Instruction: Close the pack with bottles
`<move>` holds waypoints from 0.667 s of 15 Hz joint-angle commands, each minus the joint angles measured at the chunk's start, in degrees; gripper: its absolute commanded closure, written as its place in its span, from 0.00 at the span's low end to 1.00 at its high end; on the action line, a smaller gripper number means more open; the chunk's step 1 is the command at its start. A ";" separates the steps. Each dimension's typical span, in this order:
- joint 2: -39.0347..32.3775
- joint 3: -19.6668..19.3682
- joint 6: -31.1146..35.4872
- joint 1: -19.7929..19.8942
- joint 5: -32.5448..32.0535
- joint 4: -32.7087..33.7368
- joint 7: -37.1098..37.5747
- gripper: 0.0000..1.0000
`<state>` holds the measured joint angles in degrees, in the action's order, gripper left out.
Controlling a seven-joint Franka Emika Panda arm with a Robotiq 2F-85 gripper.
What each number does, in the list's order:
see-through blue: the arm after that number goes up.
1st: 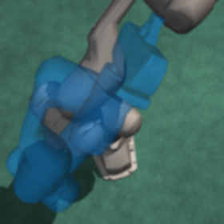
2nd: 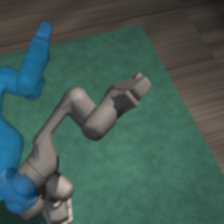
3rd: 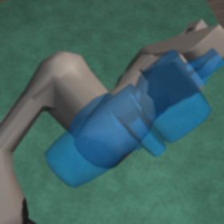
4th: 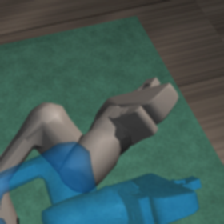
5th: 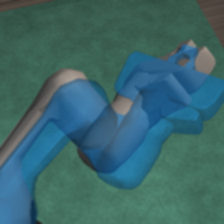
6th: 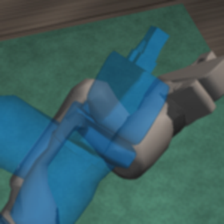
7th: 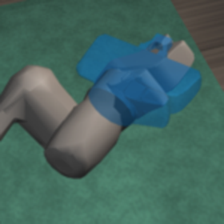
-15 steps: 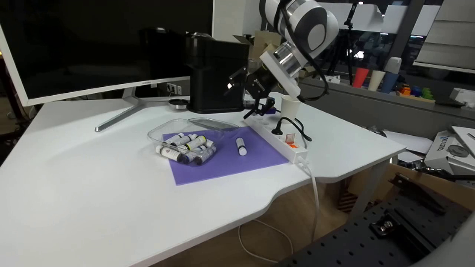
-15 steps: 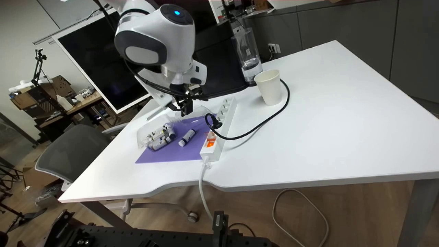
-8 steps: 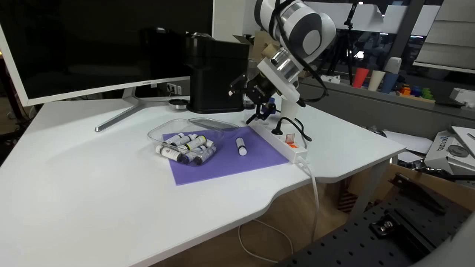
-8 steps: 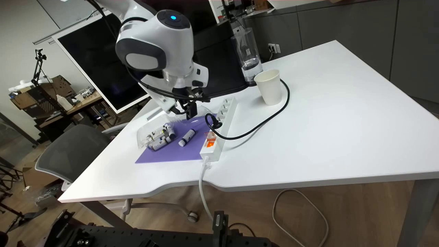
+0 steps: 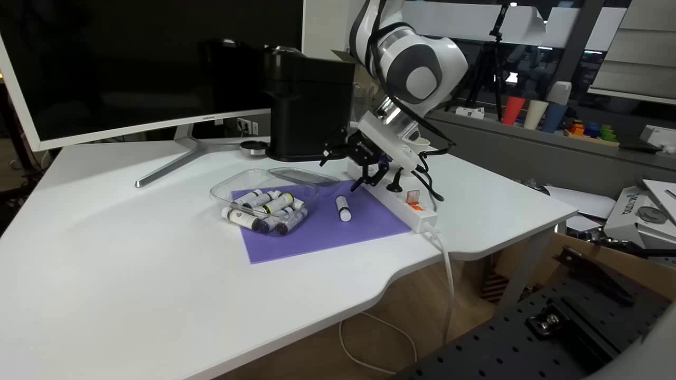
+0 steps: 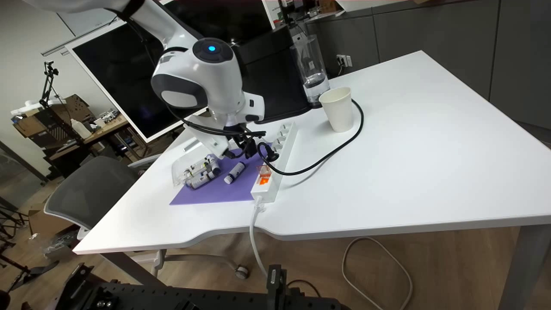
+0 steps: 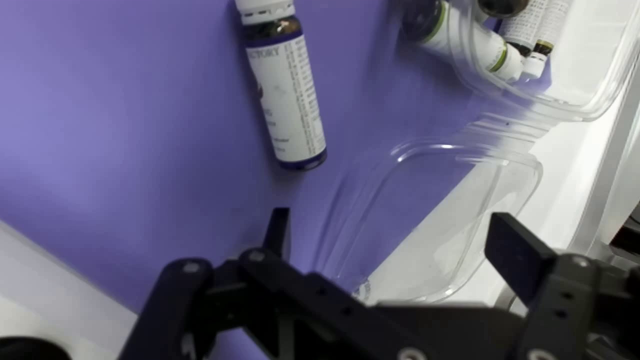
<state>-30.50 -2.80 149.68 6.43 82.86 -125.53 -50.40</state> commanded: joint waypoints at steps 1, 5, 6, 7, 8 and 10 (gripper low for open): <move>-2.07 1.06 2.13 -0.03 4.34 2.60 -5.09 0.00; -3.68 1.64 1.81 0.35 7.68 4.32 -8.20 0.00; -4.07 1.71 1.41 0.55 8.51 4.79 -8.77 0.00; -4.39 1.76 1.04 0.74 9.45 5.22 -9.36 0.00; -4.71 1.87 0.44 1.00 10.38 5.66 -9.92 0.00; -5.39 1.99 -0.77 1.32 12.10 6.62 -11.45 0.00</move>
<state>-34.49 -1.32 150.55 6.58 92.14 -121.33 -59.32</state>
